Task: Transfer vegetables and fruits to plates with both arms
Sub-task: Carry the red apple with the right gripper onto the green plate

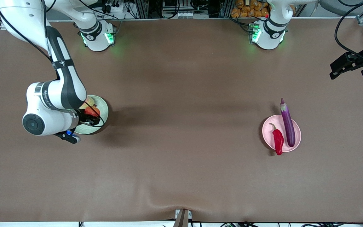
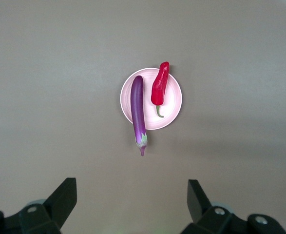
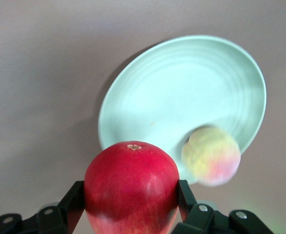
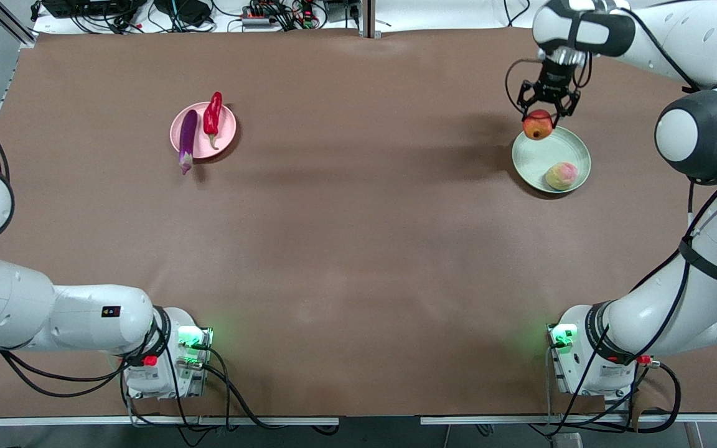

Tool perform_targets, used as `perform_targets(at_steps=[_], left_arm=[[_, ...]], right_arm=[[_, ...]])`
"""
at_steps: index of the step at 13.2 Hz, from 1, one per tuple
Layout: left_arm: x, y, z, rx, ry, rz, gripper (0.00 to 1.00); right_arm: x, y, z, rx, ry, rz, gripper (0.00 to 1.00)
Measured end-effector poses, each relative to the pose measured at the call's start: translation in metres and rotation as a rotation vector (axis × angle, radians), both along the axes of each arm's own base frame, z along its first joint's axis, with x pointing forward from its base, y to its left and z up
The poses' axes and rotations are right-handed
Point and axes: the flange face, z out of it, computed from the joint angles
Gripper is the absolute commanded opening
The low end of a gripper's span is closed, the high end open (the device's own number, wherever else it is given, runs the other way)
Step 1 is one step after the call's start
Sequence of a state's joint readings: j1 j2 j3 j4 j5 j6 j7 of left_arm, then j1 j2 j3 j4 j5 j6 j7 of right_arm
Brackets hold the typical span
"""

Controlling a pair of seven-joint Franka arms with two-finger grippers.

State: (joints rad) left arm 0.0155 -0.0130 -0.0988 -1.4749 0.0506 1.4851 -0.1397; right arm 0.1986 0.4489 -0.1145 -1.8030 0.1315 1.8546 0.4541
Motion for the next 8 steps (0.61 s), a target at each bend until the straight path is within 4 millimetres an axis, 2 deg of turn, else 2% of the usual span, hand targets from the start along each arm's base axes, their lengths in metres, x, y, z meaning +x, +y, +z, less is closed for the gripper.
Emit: perform_targets(at_steps=[2, 6, 7, 8], left_arm=[[0.0, 0.0, 0.001, 0.0, -0.001, 0.0, 1.0], [-0.002, 0.003, 0.004, 0.0, -0.007, 0.006, 1.0], [-0.002, 0.005, 0.004, 0.0, -0.008, 0.01, 1.0], [-0.003, 0.007, 0.005, 0.0, -0.009, 0.013, 1.0]], right_arm=[[-0.009, -0.009, -0.025, 0.0, -0.039, 0.011, 0.0], [-0.023, -0.013, -0.052, -0.003, -0.076, 0.016, 0.0], [-0.026, -0.014, -0.055, -0.004, -0.077, 0.017, 0.35], [-0.028, -0.014, -0.058, -0.005, -0.072, 0.017, 0.84]])
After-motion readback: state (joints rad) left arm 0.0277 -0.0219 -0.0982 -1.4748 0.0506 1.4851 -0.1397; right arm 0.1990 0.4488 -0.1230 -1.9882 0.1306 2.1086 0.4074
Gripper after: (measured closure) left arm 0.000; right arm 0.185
